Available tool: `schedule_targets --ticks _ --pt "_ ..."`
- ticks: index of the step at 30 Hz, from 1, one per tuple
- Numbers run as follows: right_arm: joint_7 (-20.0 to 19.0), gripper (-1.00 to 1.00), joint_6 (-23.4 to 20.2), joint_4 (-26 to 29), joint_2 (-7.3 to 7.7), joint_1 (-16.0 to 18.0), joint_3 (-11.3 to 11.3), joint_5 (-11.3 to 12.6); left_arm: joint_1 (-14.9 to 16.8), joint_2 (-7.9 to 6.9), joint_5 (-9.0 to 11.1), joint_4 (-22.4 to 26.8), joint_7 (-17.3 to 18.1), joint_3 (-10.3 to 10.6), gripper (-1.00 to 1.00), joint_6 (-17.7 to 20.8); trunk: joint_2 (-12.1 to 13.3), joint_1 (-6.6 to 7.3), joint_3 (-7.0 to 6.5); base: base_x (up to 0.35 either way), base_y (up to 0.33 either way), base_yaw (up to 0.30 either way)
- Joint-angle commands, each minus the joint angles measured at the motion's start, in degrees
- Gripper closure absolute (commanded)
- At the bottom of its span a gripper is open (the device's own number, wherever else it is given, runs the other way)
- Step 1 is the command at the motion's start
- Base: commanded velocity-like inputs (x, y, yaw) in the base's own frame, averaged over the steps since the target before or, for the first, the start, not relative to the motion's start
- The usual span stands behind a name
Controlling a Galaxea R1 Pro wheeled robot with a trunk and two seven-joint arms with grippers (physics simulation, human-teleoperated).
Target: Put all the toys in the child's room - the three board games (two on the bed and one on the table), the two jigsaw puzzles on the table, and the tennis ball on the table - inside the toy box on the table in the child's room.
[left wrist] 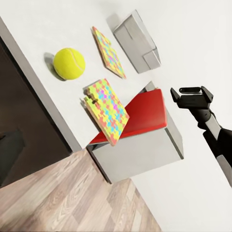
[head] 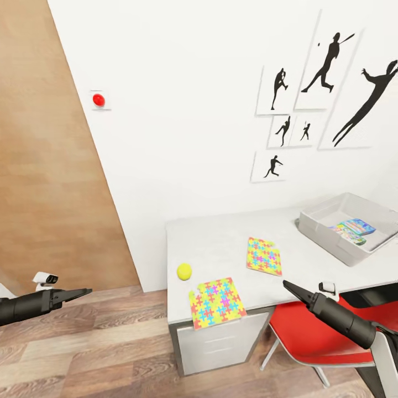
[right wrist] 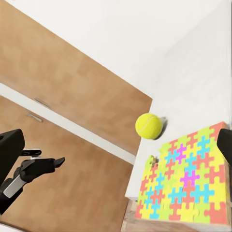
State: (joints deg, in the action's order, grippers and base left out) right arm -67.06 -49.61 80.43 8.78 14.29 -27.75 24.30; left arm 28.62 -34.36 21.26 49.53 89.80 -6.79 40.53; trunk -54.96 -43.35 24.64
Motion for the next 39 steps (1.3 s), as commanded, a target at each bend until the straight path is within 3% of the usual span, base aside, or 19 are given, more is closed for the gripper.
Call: schedule_targets --ticks 1,3,10,13,19,23,34,39 --pt "-0.1 -1.00 -0.3 0.0 0.01 0.0 0.0 0.2 0.0 0.06 0.0 0.0 0.2 0.0 -1.00 0.6 0.0 0.00 0.06 -0.006 -0.096 0.000" --pt "-0.1 -1.00 -0.3 0.0 0.01 0.0 0.0 0.2 0.0 0.37 0.1 0.0 0.2 0.1 -1.00 0.6 0.0 0.00 0.05 -0.004 -0.069 0.000" --pt "-0.3 -1.00 -0.3 0.0 -0.01 0.0 0.0 0.3 0.0 4.08 0.2 -0.3 0.2 0.1 -1.00 0.5 0.0 0.00 0.04 -0.001 -0.022 0.000" --pt "-0.3 -1.00 -0.3 0.0 -0.04 0.0 0.1 0.3 -0.1 4.95 0.2 -1.0 0.2 0.2 -1.00 0.5 0.0 0.00 0.04 0.000 -0.005 0.000" --pt "-0.1 -1.00 0.7 0.0 -0.41 0.0 0.1 0.3 -0.3 6.15 0.6 -6.9 0.2 0.1 -1.00 0.2 0.0 0.00 0.04 0.000 -0.001 0.000" --pt "-0.2 -1.00 1.9 -0.1 -0.90 0.0 0.1 0.4 -0.4 8.00 0.7 -11.0 0.2 0.0 -1.00 -2.3 0.0 0.00 0.04 0.000 0.000 0.000" --pt "-0.4 -1.00 2.3 -0.1 -1.12 0.0 0.0 0.6 -0.7 10.41 0.4 -16.3 0.2 0.1 -1.00 -4.8 0.0 0.00 0.04 0.000 0.000 0.000" --pt "-0.1 -1.00 2.3 -0.1 -1.18 0.0 0.1 0.5 -2.5 13.10 0.3 -17.1 0.2 0.0 -1.00 -5.0 0.0 0.00 0.04 0.000 0.000 0.000"
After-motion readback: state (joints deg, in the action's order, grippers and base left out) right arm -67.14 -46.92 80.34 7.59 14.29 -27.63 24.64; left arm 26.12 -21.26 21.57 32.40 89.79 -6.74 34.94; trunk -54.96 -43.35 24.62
